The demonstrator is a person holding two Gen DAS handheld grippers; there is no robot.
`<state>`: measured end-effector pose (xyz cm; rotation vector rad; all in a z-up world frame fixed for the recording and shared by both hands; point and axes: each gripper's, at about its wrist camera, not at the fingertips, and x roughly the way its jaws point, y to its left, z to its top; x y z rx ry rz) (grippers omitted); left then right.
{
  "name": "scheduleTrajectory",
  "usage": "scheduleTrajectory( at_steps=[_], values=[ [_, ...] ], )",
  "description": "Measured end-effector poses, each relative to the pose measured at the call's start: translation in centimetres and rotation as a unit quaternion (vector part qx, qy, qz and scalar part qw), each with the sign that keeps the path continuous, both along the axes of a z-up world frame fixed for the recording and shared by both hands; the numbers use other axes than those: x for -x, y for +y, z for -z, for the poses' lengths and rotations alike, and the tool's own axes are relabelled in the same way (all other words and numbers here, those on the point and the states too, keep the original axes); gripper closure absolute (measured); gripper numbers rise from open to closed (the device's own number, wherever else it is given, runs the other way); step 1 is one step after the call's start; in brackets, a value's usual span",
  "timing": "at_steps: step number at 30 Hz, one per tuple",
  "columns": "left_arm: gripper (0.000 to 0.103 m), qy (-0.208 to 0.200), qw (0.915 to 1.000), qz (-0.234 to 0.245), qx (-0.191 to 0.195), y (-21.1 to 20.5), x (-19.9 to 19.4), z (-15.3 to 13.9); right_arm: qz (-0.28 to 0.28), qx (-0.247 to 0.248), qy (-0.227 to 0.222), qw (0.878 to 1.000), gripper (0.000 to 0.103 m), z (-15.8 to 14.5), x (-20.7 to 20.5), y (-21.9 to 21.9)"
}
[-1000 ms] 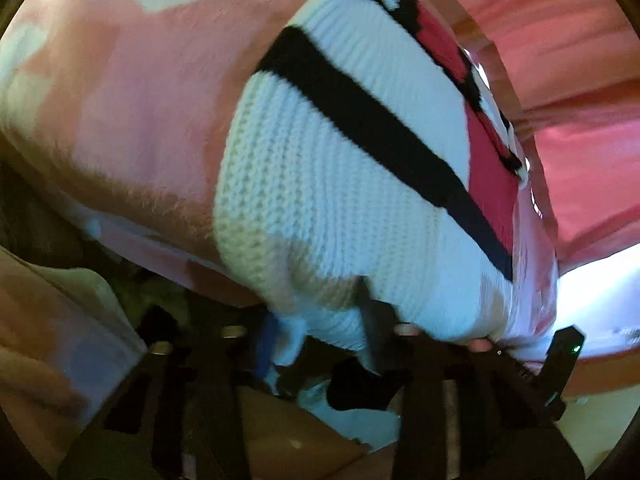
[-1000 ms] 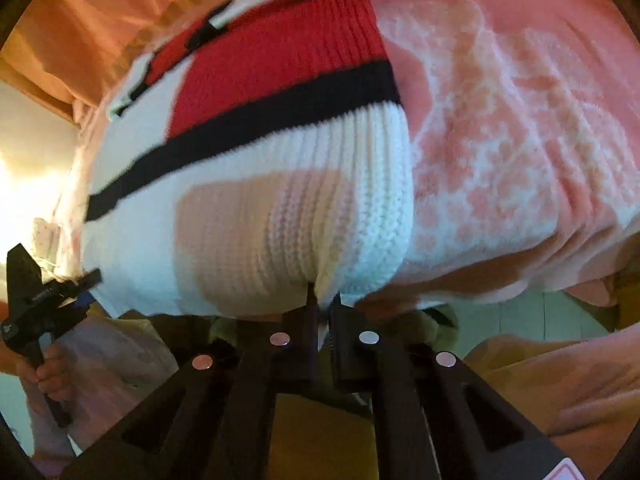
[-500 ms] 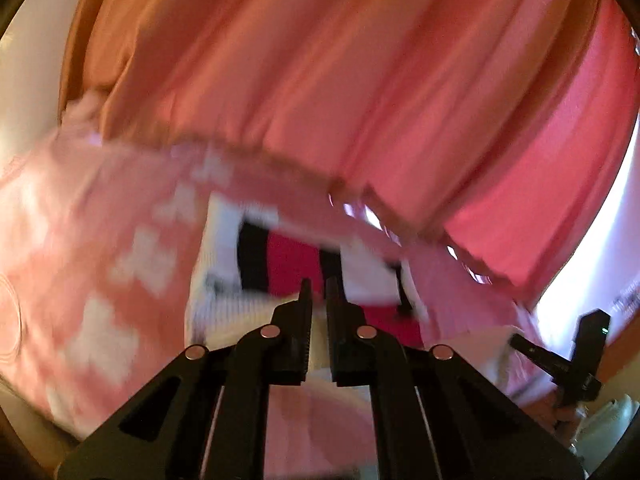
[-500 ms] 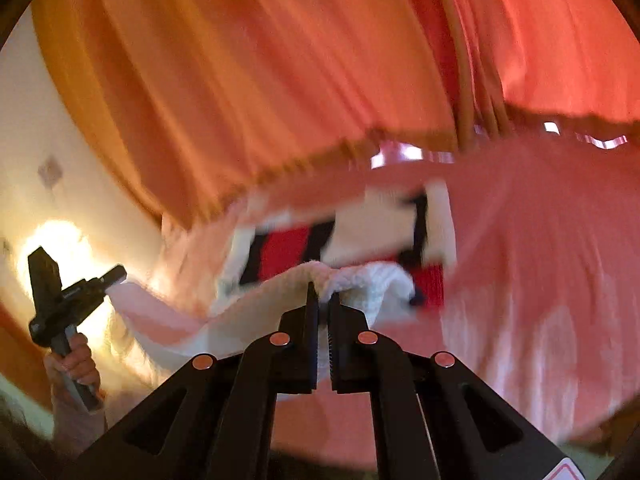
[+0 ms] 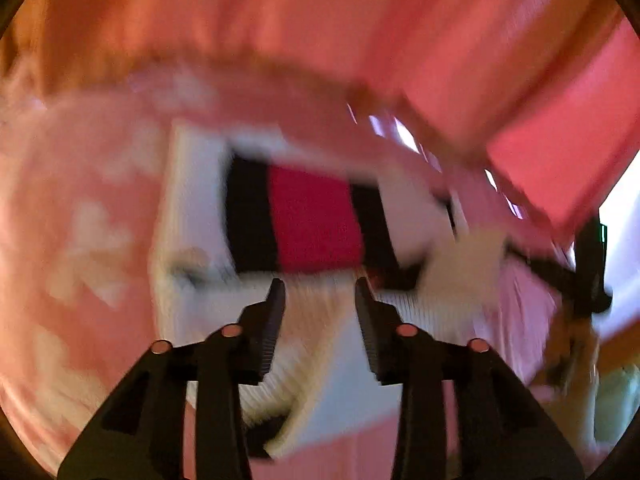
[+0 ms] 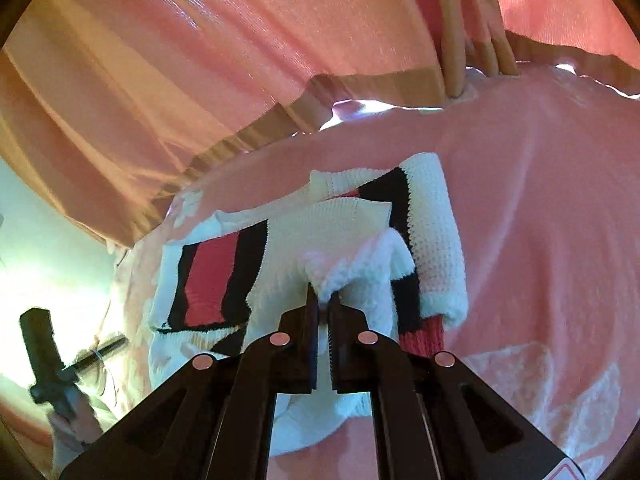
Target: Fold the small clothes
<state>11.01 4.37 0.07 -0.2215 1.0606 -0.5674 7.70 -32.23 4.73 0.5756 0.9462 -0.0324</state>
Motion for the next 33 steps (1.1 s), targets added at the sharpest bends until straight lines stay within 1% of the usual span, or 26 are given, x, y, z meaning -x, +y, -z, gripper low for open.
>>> scheduleTrajectory(
  at_steps=[2,4,5,6,8,9,10,12,13,15,16,17,19,20,21,23,24,25,26,27,28,29,30,31,32,33],
  values=[
    [0.067,0.029,0.9990,0.030,0.017,-1.3,0.6,1.7,0.001,0.005,-0.003,1.000,0.098,-0.2,0.6,-0.1],
    [0.064,0.030,0.9977,0.060,0.001,-3.3,0.9,3.2,0.003,0.000,-0.002,1.000,0.098,0.0,1.3,-0.2],
    [0.064,0.026,0.9967,0.076,-0.013,-4.2,0.9,3.9,0.004,-0.001,0.000,1.000,0.098,0.1,1.4,-0.3],
    [0.070,0.023,0.9952,0.087,-0.039,-5.2,0.9,4.8,0.005,0.000,0.001,1.000,0.098,0.1,1.7,-0.3],
    [0.094,0.034,0.9921,0.105,-0.060,-6.0,0.9,6.1,0.006,0.001,0.000,1.000,0.098,-0.2,2.0,-0.3],
    [0.095,0.034,0.9923,0.107,-0.053,-5.8,1.2,5.7,0.010,-0.001,-0.004,1.000,0.098,-0.4,2.4,-0.4],
    [0.096,0.022,0.9932,0.109,-0.034,-5.4,1.7,4.4,0.012,-0.003,-0.008,1.000,0.098,-0.6,2.6,-0.4],
    [0.096,-0.020,0.9940,0.106,-0.016,-4.8,2.1,1.4,0.020,-0.006,-0.025,0.999,0.098,-1.6,3.2,-0.8],
    [0.096,-0.050,0.9939,0.098,-0.009,-4.3,2.1,-0.7,0.023,-0.009,-0.037,0.999,0.098,-2.3,3.2,-1.1],
    [0.096,-0.091,0.9930,0.074,-0.001,-3.4,0.9,-4.3,0.024,-0.018,-0.058,0.998,0.098,-3.4,2.6,-1.8],
    [0.096,-0.112,0.9921,0.056,-0.003,-2.8,-0.2,-6.0,0.026,-0.017,-0.064,0.997,0.098,-4.0,1.7,-2.2],
    [0.096,-0.136,0.9902,0.030,-0.013,-2.3,-1.9,-7.7,0.027,-0.016,-0.068,0.997,0.098,-4.4,0.7,-2.7],
    [0.096,-0.157,0.9870,-0.012,-0.032,-1.7,-5.1,-9.3,0.031,-0.035,-0.061,0.997,0.098,-4.0,-2.5,-4.1],
    [0.096,-0.162,0.9854,-0.030,-0.044,-1.6,-6.6,-9.6,0.031,-0.045,-0.056,0.997,0.095,-3.4,-3.9,-4.6],
    [0.095,-0.164,0.9824,-0.059,-0.067,-1.3,-8.8,-9.4,0.025,-0.056,-0.045,0.997,0.093,-2.0,-5.9,-5.3],
    [0.091,-0.151,0.9783,-0.098,-0.102,-0.8,-12.6,-7.5,0.032,-0.045,-0.022,0.998,0.090,0.4,-8.4,-6.2],
    [0.090,-0.130,0.9767,-0.118,-0.124,-0.4,-14.7,-5.5,0.047,-0.038,-0.006,0.998,0.081,1.8,-9.0,-6.7],
    [0.090,-0.109,0.9761,-0.131,-0.134,-0.1,-15.6,-4.0,0.068,-0.030,0.007,0.997,0.080,2.7,-9.0,-7.1],
    [0.091,-0.090,0.9725,-0.159,-0.144,0.6,-16.2,-2.3,0.076,-0.027,0.009,0.997,0.077,3.0,-8.8,-7.4],
    [0.092,-0.087,0.9715,-0.171,-0.139,1.2,-16.2,-1.6,0.072,-0.027,0.009,0.997,0.073,3.1,-8.6,-7.7],
    [0.089,-0.089,0.9719,-0.180,-0.124,1.9,-15.5,-1.1,0.067,-0.023,0.009,0.997,0.072,2.9,-8.2,-7.8],
    [0.078,-0.090,0.9729,-0.184,-0.108,2.3,-15.0,-0.6,0.064,-0.012,0.004,0.998,0.066,2.5,-7.5,-7.8],
    [0.060,-0.092,0.9733,-0.191,-0.089,3.0,-14.0,0.0,0.061,-0.007,-0.001,0.998,0.058,2.3,-6.9,-7.5],
    [0.055,-0.094,0.9720,-0.200,-0.080,3.3,-13.4,0.6,0.051,0.000,-0.003,0.999,0.056,2.3,-6.4,-7.1],
    [0.055,-0.091,0.9712,-0.204,-0.083,3.1,-13.2,0.9,0.041,0.010,0.003,0.999,0.055,2.6,-6.3,-6.7],
    [0.055,-0.088,0.9734,-0.189,-0.096,2.6,-13.1,1.0,0.023,0.025,0.017,0.999,0.055,3.1,-6.2,-5.9]
  ],
)
